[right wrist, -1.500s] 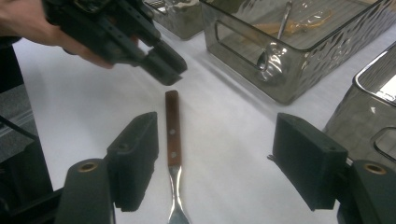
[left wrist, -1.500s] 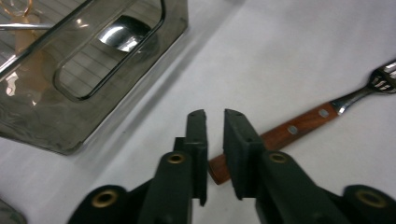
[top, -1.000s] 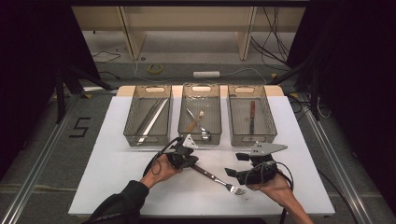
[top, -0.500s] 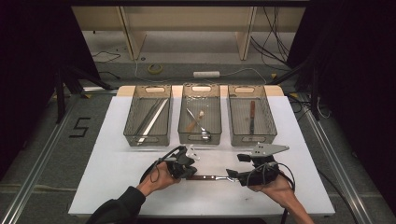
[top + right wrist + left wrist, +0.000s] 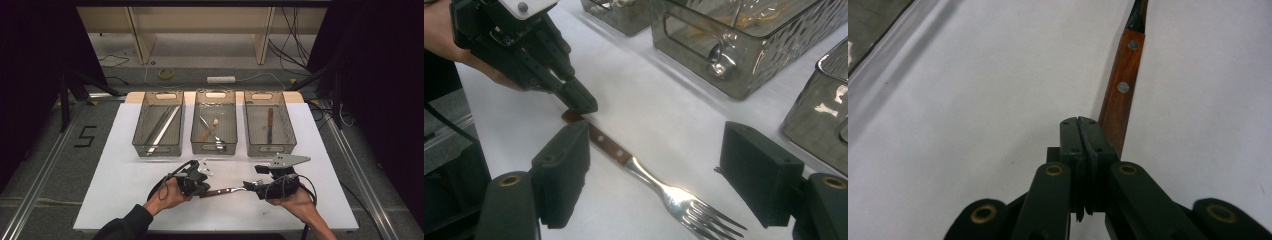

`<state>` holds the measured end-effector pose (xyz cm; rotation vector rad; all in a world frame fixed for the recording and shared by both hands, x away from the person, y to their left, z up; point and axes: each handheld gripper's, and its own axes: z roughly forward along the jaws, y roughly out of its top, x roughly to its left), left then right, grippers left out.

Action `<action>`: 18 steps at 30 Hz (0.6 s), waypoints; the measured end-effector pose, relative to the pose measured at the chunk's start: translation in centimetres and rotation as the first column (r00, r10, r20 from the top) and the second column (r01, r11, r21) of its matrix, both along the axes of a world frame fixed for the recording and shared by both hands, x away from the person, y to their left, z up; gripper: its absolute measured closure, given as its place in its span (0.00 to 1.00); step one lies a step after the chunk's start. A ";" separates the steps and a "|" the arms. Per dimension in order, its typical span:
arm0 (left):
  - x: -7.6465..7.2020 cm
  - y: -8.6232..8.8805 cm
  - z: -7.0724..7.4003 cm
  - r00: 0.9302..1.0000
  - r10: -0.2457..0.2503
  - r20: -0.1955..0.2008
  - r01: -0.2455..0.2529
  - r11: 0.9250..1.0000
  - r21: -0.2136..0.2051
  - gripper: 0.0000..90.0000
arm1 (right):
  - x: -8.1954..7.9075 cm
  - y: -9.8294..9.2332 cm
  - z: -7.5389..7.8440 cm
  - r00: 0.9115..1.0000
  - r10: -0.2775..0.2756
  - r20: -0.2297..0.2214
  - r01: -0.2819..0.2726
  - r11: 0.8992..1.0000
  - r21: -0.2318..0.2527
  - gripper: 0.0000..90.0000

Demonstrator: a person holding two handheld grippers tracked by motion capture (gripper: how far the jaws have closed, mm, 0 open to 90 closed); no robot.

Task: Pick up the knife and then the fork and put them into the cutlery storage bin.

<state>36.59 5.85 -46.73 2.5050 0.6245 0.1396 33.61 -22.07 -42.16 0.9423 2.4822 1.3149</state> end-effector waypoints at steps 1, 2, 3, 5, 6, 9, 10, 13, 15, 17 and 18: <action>0.0 0.0 0.1 1.000 0.004 0.003 -0.004 1.000 -0.003 0.98 | 0.0 0.0 0.0 1.000 -0.001 0.000 0.001 1.000 0.000 0.32; 0.0 0.1 0.2 1.000 0.007 0.005 -0.007 1.000 -0.011 0.96 | 0.0 0.0 0.0 1.000 -0.003 0.000 0.003 1.000 0.001 0.32; -0.1 0.2 0.5 1.000 0.008 0.003 -0.008 1.000 -0.021 0.91 | 0.0 -0.1 0.0 1.000 -0.002 0.002 0.002 1.000 0.003 0.32; -0.2 0.3 0.9 1.000 0.011 0.002 -0.010 0.999 -0.035 0.84 | -0.1 -0.1 0.1 1.000 -0.002 0.004 0.002 1.000 0.005 0.32; -0.2 0.4 1.1 1.000 0.006 -0.001 -0.006 0.999 -0.033 0.76 | -0.1 -0.2 0.1 1.000 -0.001 0.004 0.001 1.000 0.006 0.32; -0.6 0.4 1.4 1.000 -0.006 0.006 0.006 1.000 -0.015 0.60 | -0.1 -0.2 0.1 1.000 -0.001 0.001 0.001 1.000 0.007 0.32; -0.7 0.4 1.5 1.000 -0.001 0.003 0.001 1.000 -0.017 0.55 | -0.1 -0.1 0.0 1.000 0.000 0.001 0.000 1.000 0.008 0.32; -0.9 0.3 1.6 1.000 -0.016 -0.004 0.016 1.000 -0.002 0.50 | -0.1 0.0 0.0 1.000 0.005 0.001 -0.005 1.000 0.007 0.32; -0.9 0.2 1.5 1.000 -0.023 -0.003 0.023 1.000 0.014 0.49 | -0.1 0.0 0.0 1.000 0.007 0.001 -0.007 1.000 0.007 0.32; -0.9 0.0 1.2 1.000 -0.026 -0.002 0.026 0.999 0.025 0.51 | -0.1 0.0 0.0 1.000 0.008 0.000 -0.008 1.000 0.005 0.32; -0.8 0.0 1.1 0.999 -0.034 -0.003 0.034 0.999 0.039 0.53 | -0.1 0.0 0.0 1.000 0.008 -0.001 -0.008 1.000 0.006 0.32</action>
